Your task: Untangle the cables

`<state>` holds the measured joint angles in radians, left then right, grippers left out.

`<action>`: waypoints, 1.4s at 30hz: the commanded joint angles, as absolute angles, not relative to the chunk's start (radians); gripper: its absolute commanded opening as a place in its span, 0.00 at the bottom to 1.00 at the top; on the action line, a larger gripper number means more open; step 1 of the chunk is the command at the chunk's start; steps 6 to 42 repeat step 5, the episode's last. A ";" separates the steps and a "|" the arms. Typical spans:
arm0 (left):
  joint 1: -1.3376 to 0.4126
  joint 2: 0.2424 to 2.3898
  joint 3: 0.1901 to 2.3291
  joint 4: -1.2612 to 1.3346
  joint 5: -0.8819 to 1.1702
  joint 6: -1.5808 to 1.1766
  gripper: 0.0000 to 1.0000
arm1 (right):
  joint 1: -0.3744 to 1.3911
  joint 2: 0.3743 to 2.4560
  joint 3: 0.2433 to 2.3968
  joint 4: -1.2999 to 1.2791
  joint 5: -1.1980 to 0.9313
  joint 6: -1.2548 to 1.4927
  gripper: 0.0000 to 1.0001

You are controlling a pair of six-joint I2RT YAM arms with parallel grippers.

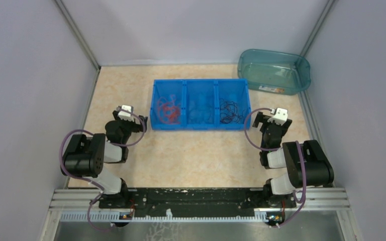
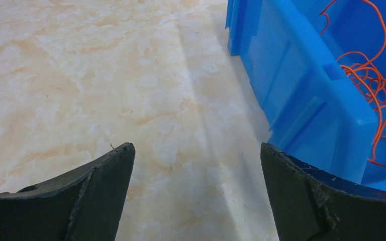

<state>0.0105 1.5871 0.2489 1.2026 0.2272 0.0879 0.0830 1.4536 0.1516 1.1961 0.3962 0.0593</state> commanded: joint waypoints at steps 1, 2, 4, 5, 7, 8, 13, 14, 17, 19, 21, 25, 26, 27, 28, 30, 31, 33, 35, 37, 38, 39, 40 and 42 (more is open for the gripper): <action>0.004 1.582 0.265 1.205 0.218 0.099 1.00 | 0.077 1.445 0.167 1.244 0.387 0.053 0.99; 0.004 1.582 0.264 1.206 0.218 0.098 1.00 | 0.077 1.445 0.167 1.244 0.387 0.054 0.99; 0.003 1.578 0.259 1.212 0.216 0.097 1.00 | 0.078 1.445 0.166 1.244 0.386 0.054 0.99; 0.004 1.574 0.255 1.216 0.217 0.098 1.00 | 0.078 1.445 0.167 1.244 0.386 0.054 0.99; 0.004 1.574 0.255 1.216 0.217 0.098 1.00 | 0.078 1.445 0.167 1.244 0.386 0.054 0.99; 0.004 1.574 0.255 1.216 0.217 0.098 1.00 | 0.078 1.445 0.167 1.244 0.386 0.054 0.99; 0.004 1.574 0.255 1.216 0.217 0.098 1.00 | 0.078 1.445 0.167 1.244 0.386 0.054 0.99; 0.004 1.574 0.255 1.216 0.217 0.098 1.00 | 0.078 1.445 0.167 1.244 0.386 0.054 0.99; 0.004 1.574 0.255 1.216 0.217 0.098 1.00 | 0.078 1.445 0.167 1.244 0.386 0.054 0.99; 0.004 1.574 0.255 1.216 0.217 0.098 1.00 | 0.078 1.445 0.167 1.244 0.386 0.054 0.99; 0.004 1.574 0.255 1.216 0.217 0.098 1.00 | 0.078 1.445 0.167 1.244 0.386 0.054 0.99; 0.004 1.574 0.255 1.216 0.217 0.098 1.00 | 0.078 1.445 0.167 1.244 0.386 0.054 0.99; 0.004 1.574 0.255 1.216 0.217 0.098 1.00 | 0.078 1.445 0.167 1.244 0.386 0.054 0.99; 0.004 1.574 0.255 1.216 0.217 0.098 1.00 | 0.078 1.445 0.167 1.244 0.386 0.054 0.99; 0.004 1.574 0.255 1.216 0.217 0.098 1.00 | 0.078 1.445 0.167 1.244 0.386 0.054 0.99; 0.004 1.574 0.255 1.216 0.217 0.098 1.00 | 0.078 1.445 0.167 1.244 0.386 0.054 0.99; 0.004 1.574 0.255 1.216 0.217 0.098 1.00 | 0.078 1.445 0.167 1.244 0.386 0.054 0.99; 0.004 1.574 0.255 1.216 0.217 0.098 1.00 | 0.078 1.445 0.167 1.244 0.386 0.054 0.99; 0.004 1.574 0.255 1.216 0.217 0.098 1.00 | 0.078 1.445 0.167 1.244 0.386 0.054 0.99; 0.004 1.574 0.255 1.216 0.217 0.098 1.00 | 0.078 1.445 0.167 1.244 0.386 0.054 0.99; 0.004 1.574 0.255 1.216 0.217 0.098 1.00 | 0.078 1.445 0.167 1.244 0.386 0.054 0.99; 0.004 1.574 0.255 1.216 0.217 0.098 1.00 | 0.078 1.445 0.167 1.244 0.386 0.054 0.99; 0.004 1.574 0.255 1.216 0.217 0.098 1.00 | 0.078 1.445 0.167 1.244 0.386 0.054 0.99; 0.004 1.574 0.255 1.216 0.217 0.098 1.00 | 0.078 1.445 0.167 1.244 0.386 0.054 0.99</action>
